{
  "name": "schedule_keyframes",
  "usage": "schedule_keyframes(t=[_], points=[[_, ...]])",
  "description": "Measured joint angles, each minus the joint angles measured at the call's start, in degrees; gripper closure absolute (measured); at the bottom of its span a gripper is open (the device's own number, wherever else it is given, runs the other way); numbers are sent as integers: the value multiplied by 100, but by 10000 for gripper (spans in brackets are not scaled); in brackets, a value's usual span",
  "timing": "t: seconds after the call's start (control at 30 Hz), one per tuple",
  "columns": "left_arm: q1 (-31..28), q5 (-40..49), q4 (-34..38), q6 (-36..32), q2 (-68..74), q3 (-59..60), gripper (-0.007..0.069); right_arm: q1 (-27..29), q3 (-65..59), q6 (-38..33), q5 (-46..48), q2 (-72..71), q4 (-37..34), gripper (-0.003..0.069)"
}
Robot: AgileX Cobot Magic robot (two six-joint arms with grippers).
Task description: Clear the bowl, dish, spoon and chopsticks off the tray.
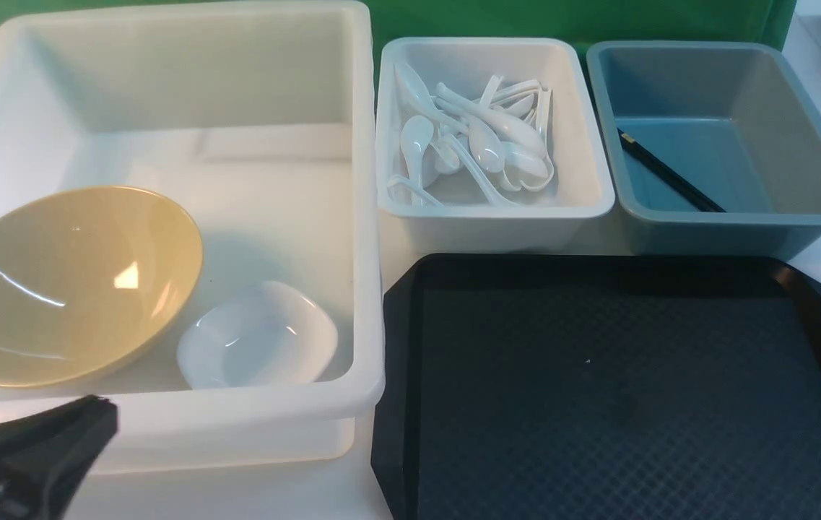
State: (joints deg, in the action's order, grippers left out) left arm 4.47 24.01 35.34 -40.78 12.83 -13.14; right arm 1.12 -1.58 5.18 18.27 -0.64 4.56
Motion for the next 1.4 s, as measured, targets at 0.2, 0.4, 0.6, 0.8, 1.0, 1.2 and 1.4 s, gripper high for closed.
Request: schedule_keyframes(t=[0.2, 0.4, 0.6, 0.8, 1.0, 1.2, 1.4], points=[[-45, -880, -1537, 1360, -1225, 323, 613, 0, 0, 0, 0, 0, 0, 561], [-375, -536, -3723, 4170, -1359, 559, 613, 0, 0, 0, 0, -1, 0, 559], [-405, 114, -4129, 4761, -1359, 999, 613, 0, 0, 0, 0, -1, 0, 558], [-405, -316, -3534, 4601, -1363, 1400, 613, 0, 0, 0, 0, -1, 0, 552], [-405, -394, -3416, 4272, -1363, 1416, 613, 0, 0, 0, 0, -1, 4, 545], [-405, -399, -3411, 4266, -1363, 1418, 613, 0, 0, 0, 0, -1, 4, 539], [-405, -405, -3379, 4255, -1363, 1418, 613, 0, 0, 0, 0, -1, 4, 530]])
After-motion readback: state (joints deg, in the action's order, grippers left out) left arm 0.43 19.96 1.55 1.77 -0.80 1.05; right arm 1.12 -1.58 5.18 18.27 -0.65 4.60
